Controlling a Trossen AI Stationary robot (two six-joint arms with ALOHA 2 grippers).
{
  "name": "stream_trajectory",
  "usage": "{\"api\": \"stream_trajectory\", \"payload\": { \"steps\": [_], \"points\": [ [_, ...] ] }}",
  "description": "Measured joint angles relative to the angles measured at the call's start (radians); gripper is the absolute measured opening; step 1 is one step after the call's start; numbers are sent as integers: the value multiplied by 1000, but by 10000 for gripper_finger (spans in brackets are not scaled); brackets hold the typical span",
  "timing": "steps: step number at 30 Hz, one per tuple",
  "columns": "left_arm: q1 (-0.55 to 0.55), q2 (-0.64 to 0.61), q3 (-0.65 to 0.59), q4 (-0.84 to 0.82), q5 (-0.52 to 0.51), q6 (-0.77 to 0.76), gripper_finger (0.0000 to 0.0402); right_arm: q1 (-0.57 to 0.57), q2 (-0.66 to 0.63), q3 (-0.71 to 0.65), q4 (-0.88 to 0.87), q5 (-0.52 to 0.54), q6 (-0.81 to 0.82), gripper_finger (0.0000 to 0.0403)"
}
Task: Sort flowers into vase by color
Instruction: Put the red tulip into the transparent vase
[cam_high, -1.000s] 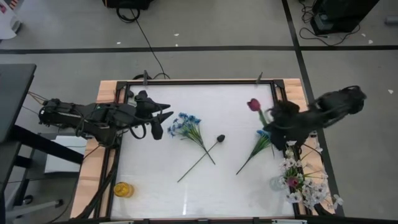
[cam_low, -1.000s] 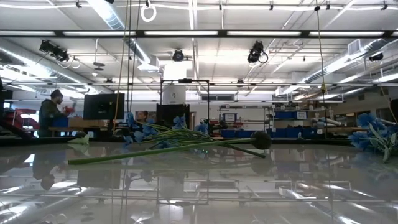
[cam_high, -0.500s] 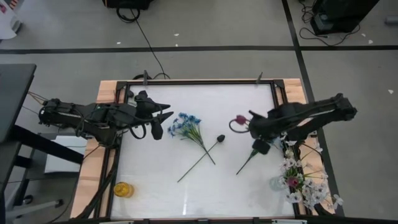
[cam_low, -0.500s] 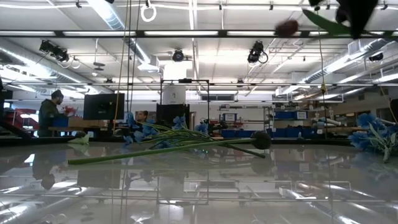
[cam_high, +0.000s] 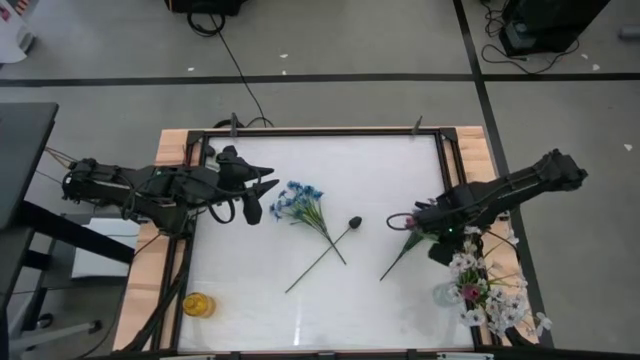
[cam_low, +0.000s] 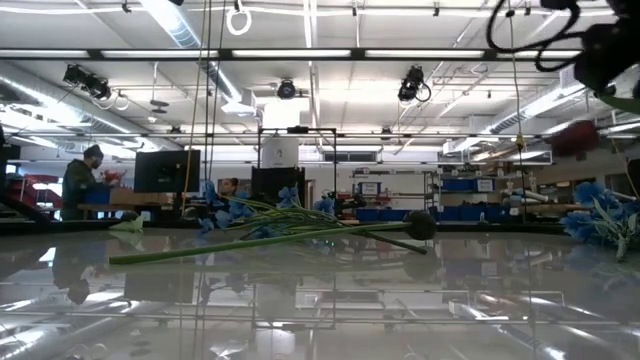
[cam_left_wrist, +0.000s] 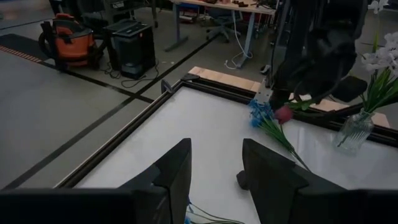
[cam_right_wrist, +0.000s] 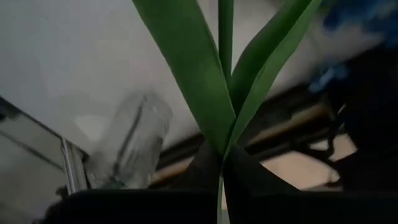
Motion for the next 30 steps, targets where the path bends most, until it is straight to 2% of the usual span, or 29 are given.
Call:
{"api": "stream_trajectory", "payload": {
  "steps": [4,11,14,17,24,30],
  "points": [
    [0,0,0,0,0,0,149,47,-11,-58,4,-79,-19,12],
    [0,0,0,0,0,0,149,161,-10,-115,22,-182,-167,12],
    [0,0,0,0,0,0,149,207,-10,-126,106,-257,-184,12],
    [0,0,0,0,0,0,149,248,-9,-127,184,-286,-192,12],
    [0,0,0,0,0,0,149,275,-9,-128,379,-271,-151,12],
    [0,0,0,0,0,0,149,272,-10,-106,381,-126,-137,12]
  ]
}}
